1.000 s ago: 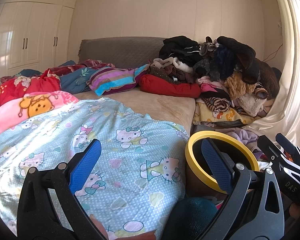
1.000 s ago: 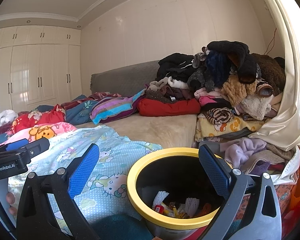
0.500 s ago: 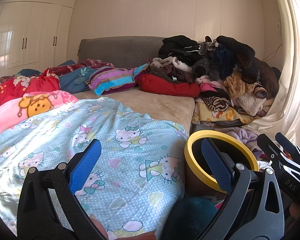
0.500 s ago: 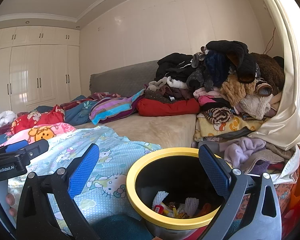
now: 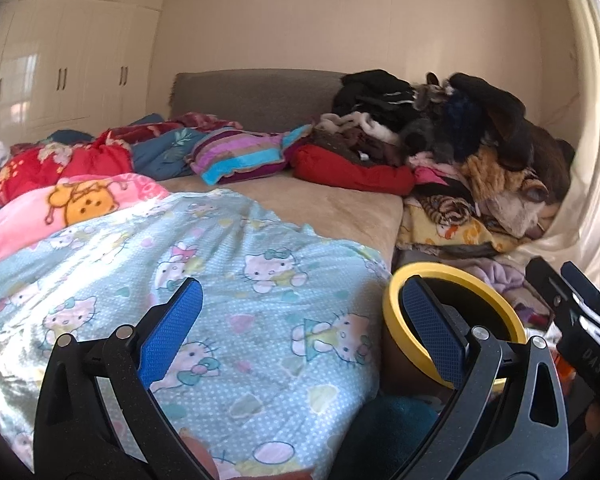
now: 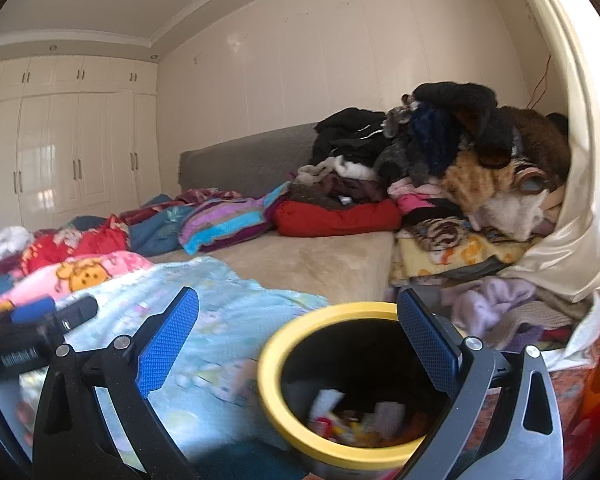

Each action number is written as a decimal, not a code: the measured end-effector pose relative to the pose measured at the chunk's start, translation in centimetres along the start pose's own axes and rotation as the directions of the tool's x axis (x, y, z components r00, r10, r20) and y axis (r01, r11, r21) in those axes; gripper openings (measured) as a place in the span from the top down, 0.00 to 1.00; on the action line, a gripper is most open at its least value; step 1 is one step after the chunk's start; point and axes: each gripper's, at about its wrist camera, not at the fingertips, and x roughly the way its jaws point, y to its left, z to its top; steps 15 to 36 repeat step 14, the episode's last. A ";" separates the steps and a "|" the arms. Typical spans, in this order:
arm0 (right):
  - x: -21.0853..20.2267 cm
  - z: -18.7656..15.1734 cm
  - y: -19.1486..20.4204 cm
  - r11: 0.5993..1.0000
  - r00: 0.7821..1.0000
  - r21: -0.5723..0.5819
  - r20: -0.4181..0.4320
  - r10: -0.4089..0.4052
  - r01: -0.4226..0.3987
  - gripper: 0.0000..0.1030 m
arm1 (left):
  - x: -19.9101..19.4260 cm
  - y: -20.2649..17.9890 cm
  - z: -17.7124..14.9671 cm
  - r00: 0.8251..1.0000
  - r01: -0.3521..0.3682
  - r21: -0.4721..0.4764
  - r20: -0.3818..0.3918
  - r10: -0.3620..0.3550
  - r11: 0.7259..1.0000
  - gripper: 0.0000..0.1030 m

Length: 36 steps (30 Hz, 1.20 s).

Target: Collect trash

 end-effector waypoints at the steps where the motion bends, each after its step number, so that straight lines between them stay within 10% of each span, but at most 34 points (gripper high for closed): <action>1: 0.3 0.4 0.8 1.000 1.000 0.001 0.000 0.026 -0.026 0.06 | 0.3 0.8 0.2 1.000 -0.007 -0.021 -0.011 0.007 1.000 0.11; 7: 3.7 1.2 11.1 0.942 0.943 -0.081 -0.098 0.318 -0.326 0.06 | 0.8 12.2 0.7 0.964 -0.262 -0.214 -0.105 0.244 0.941 0.11; 9: 5.7 0.2 16.3 0.882 0.873 -0.080 -0.210 0.441 -0.464 0.06 | 0.3 18.0 0.1 0.907 -0.419 -0.248 -0.167 0.388 0.874 0.11; 12: 8.7 -3.7 25.6 0.761 0.712 -0.085 -0.432 0.553 -0.643 0.06 | -0.6 27.6 -2.0 0.784 -0.618 -0.271 -0.285 0.552 0.738 0.11; 14: 10.5 -7.8 32.3 0.678 0.591 -0.104 -0.596 0.543 -0.728 0.06 | -0.7 33.5 -4.2 0.674 -0.733 -0.245 -0.387 0.629 0.635 0.10; 36: 10.5 -7.8 32.3 0.678 0.591 -0.104 -0.596 0.543 -0.728 0.06 | -0.7 33.5 -4.2 0.674 -0.733 -0.245 -0.387 0.629 0.635 0.10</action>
